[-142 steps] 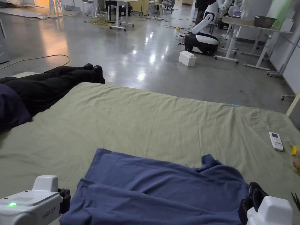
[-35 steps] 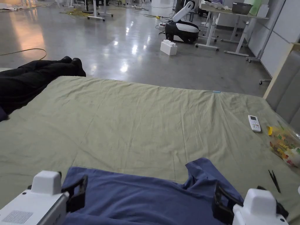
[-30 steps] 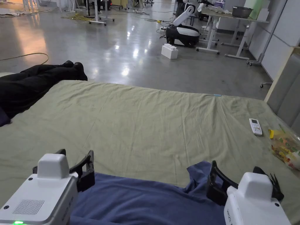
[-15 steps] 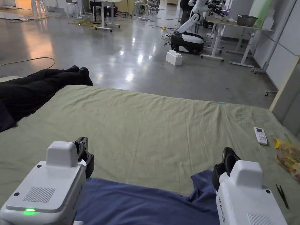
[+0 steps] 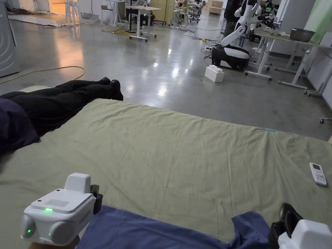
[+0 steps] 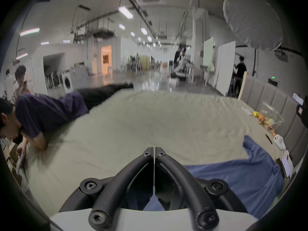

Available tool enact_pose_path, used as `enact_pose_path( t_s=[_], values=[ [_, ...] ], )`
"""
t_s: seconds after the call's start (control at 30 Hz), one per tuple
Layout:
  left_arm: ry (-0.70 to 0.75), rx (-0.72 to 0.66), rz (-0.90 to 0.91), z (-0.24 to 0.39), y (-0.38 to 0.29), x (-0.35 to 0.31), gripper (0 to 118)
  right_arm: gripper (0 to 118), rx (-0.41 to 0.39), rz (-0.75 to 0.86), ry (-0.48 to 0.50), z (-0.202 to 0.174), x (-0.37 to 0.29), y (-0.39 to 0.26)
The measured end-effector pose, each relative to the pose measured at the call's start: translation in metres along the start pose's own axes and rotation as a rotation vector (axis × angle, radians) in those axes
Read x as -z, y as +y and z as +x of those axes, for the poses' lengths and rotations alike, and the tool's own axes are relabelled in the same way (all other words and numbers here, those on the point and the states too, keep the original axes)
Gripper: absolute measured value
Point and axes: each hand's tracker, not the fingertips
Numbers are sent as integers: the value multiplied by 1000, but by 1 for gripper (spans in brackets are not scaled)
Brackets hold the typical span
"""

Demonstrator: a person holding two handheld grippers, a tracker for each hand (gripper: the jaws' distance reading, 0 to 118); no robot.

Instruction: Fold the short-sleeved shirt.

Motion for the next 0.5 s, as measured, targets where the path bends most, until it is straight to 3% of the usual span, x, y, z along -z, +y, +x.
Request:
enact_pose_path(
  t_s=[0.2, 0.3, 0.37, 0.4, 0.43, 0.5],
  values=[
    [-52, -40, -279, -25, -4, 85, 3, 0, -20, -90, -10, 5, 18, -23],
    [-48, -35, -373, -28, -5, 115, 46, 0, -24, -144, -20, 8, 23, -35],
    [-39, -17, -383, -30, -5, 133, 52, 0, -31, -170, -27, 11, 26, -43],
    [-41, -10, -413, -30, -6, 140, 68, 0, -35, -183, -31, 12, 26, -47],
    [-39, -10, -407, -29, -6, 144, 72, 0, -37, -194, -34, 13, 26, -50],
    [-20, 12, -473, -27, -11, 157, 72, 1, -47, -216, -49, 15, 27, -57]
  ],
)
